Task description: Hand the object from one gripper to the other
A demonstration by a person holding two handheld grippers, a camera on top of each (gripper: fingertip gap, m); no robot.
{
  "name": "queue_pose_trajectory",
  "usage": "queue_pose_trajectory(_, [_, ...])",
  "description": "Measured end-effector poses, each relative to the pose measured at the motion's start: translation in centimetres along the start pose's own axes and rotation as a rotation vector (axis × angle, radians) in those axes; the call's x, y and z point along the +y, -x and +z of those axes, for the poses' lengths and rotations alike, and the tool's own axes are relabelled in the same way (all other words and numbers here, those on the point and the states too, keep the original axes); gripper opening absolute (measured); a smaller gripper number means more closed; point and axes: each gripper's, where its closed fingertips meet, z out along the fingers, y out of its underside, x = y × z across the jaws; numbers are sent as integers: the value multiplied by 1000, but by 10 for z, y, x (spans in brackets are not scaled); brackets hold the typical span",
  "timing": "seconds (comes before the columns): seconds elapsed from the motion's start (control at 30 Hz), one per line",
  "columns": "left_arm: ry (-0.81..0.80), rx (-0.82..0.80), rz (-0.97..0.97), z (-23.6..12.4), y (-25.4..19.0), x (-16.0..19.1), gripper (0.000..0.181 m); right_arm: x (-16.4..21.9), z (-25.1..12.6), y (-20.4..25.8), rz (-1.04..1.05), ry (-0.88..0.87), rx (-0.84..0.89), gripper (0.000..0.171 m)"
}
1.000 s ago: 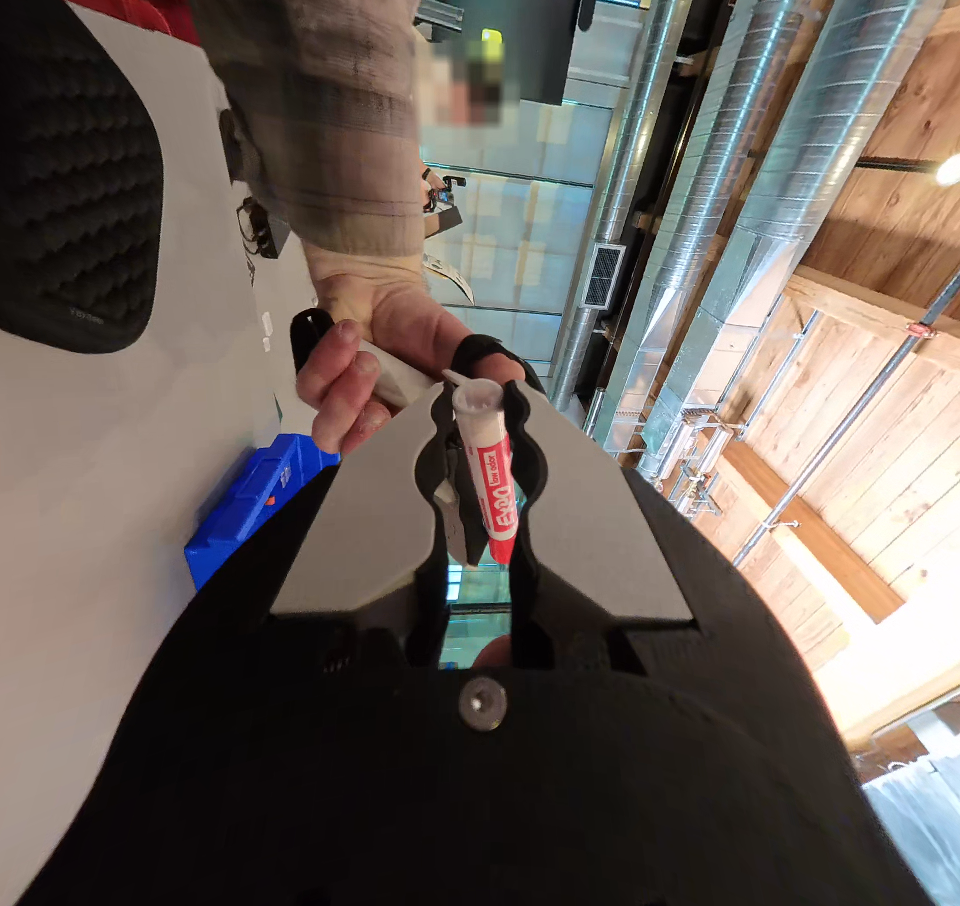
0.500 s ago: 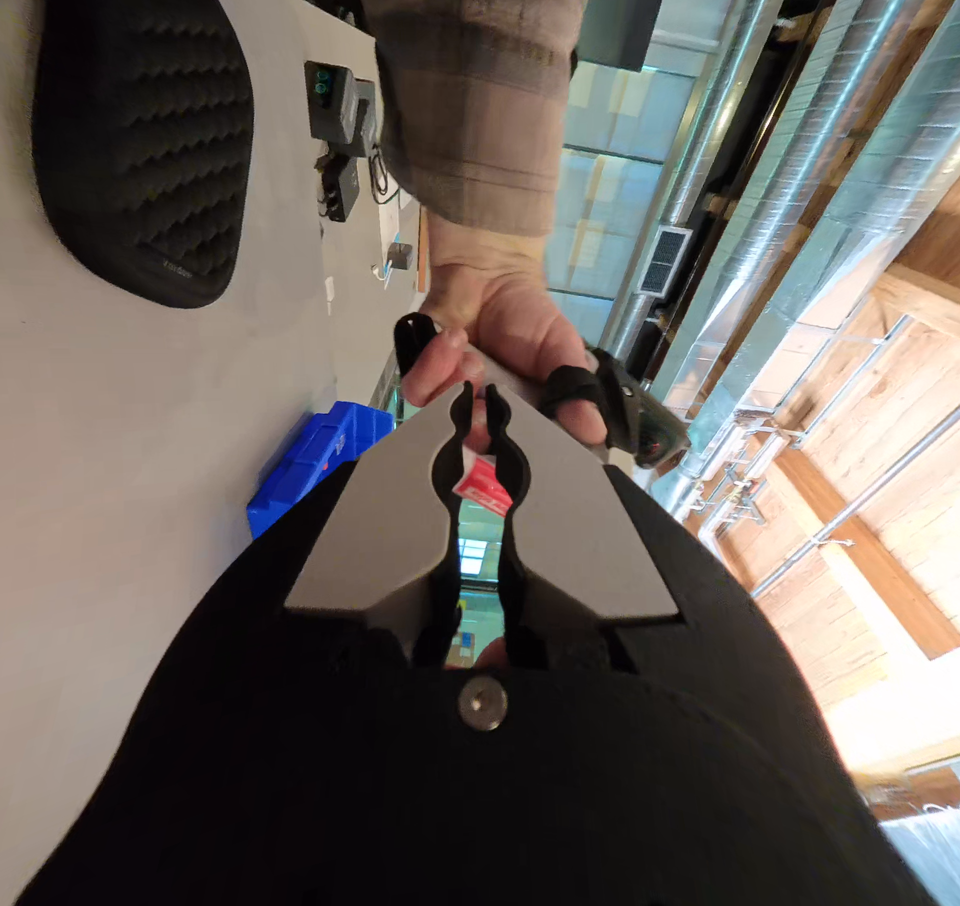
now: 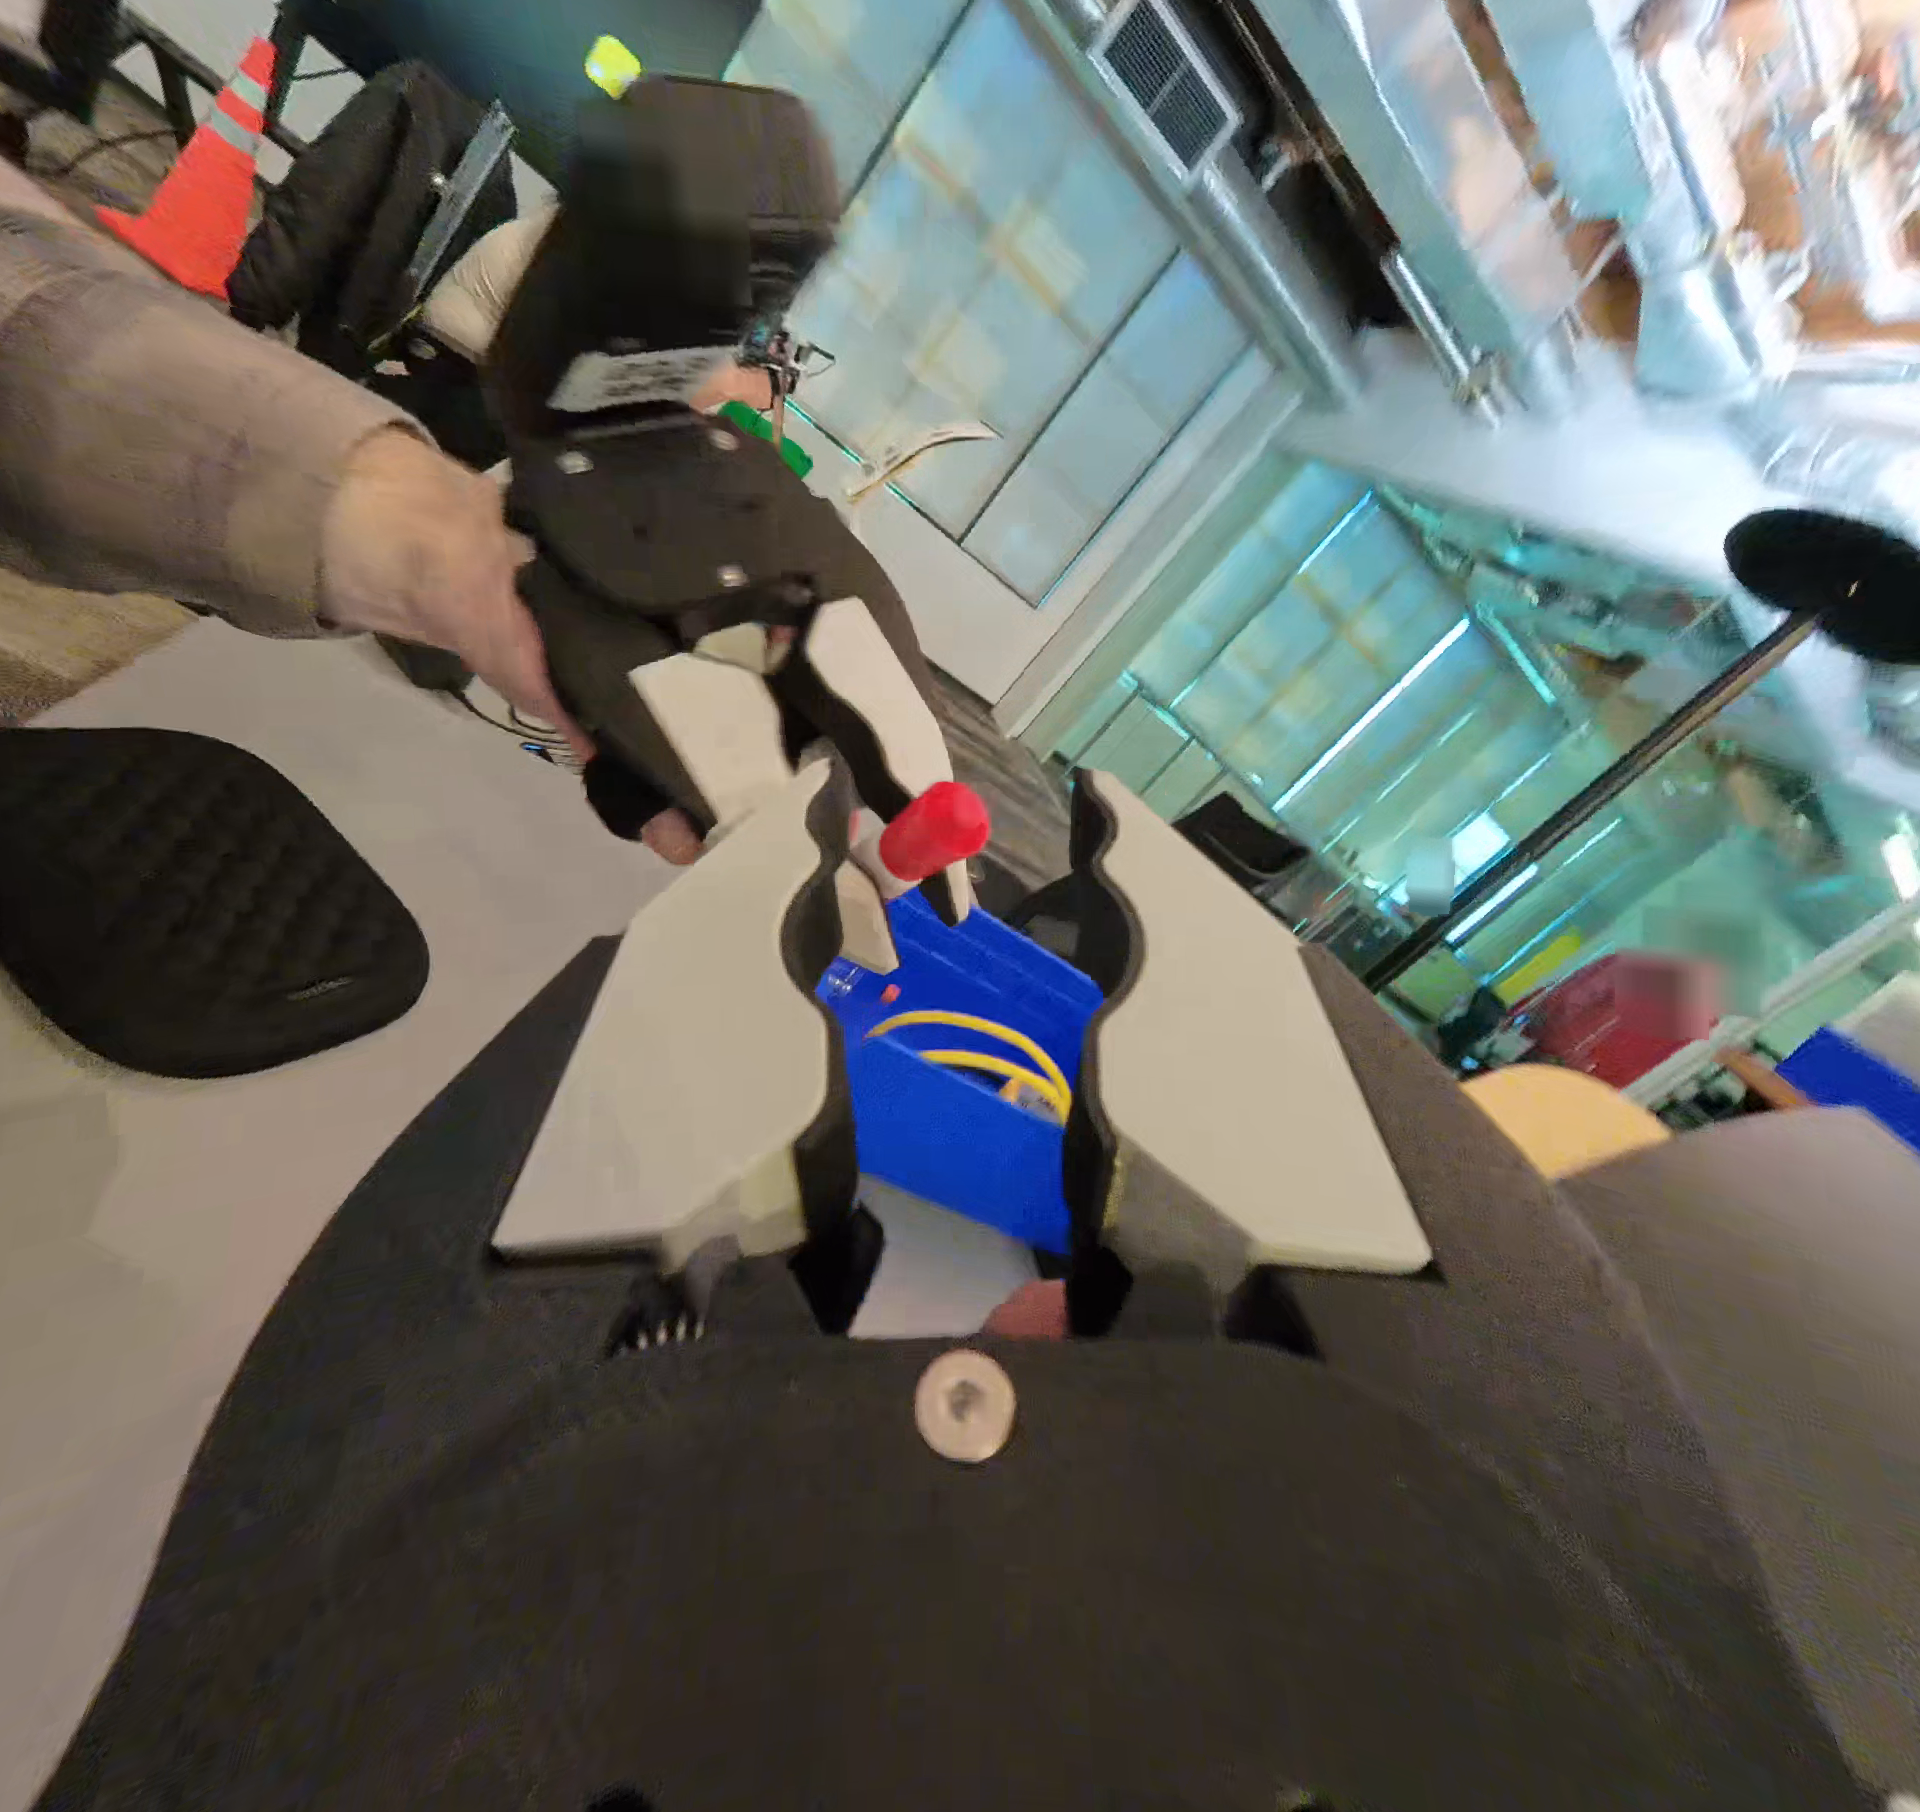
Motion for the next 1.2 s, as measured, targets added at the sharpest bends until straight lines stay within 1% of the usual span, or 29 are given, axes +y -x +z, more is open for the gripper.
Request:
queue_pose_trajectory(0.07, [70, -67, 213, 5, -3, 1, 20, 14, 1, 0, -18, 75, -18, 41])
queue_pose_trajectory(0.13, [117, -102, 398, 9, -7, 0, 21, 28, 1, 5, -91, 151, -51, 36])
queue_pose_trajectory(0.2, [152, -90, 464, 13, -12, 0, 20, 37, 0, 11, -126, 200, -95, 30])
queue_pose_trajectory(0.27, [139, -89, 511, 14, -13, -3, 21, 42, -3, 16, -160, 235, -129, 24])
queue_pose_trajectory(0.4, [175, -82, 599, 15, -13, -2, 21, 45, -6, 22, -196, 262, -170, 21])
queue_pose_trajectory(0.47, [183, -68, 616, 16, -16, -1, 21, 48, -5, 24, -226, 280, -171, 21])
queue_pose_trajectory(0.53, [192, -57, 646, 17, -18, 0, 21, 53, -4, 26, -246, 300, -175, 17])
queue_pose_trajectory(0.6, [196, -52, 667, 17, -19, 0, 21, 55, -3, 28, -269, 308, -176, 17])
queue_pose_trajectory(0.87, [196, -38, 669, 18, -20, 2, 20, 55, -2, 29, -293, 302, -178, 16])
queue_pose_trajectory(0.97, [179, -68, 670, 18, -14, -3, 21, 50, 0, 23, -296, 278, -135, 16])
queue_pose_trajectory(1.07, [195, -97, 649, 18, -5, -5, 22, 49, 1, 16, -311, 270, -91, 16])
queue_pose_trajectory(1.13, [211, -130, 613, 15, 5, -5, 30, 46, -1, 8, -315, 252, -55, 15])
queue_pose_trajectory(1.2, [196, -174, 525, 7, 20, -8, 36, 39, -2, -4, -333, 226, 17, 16])
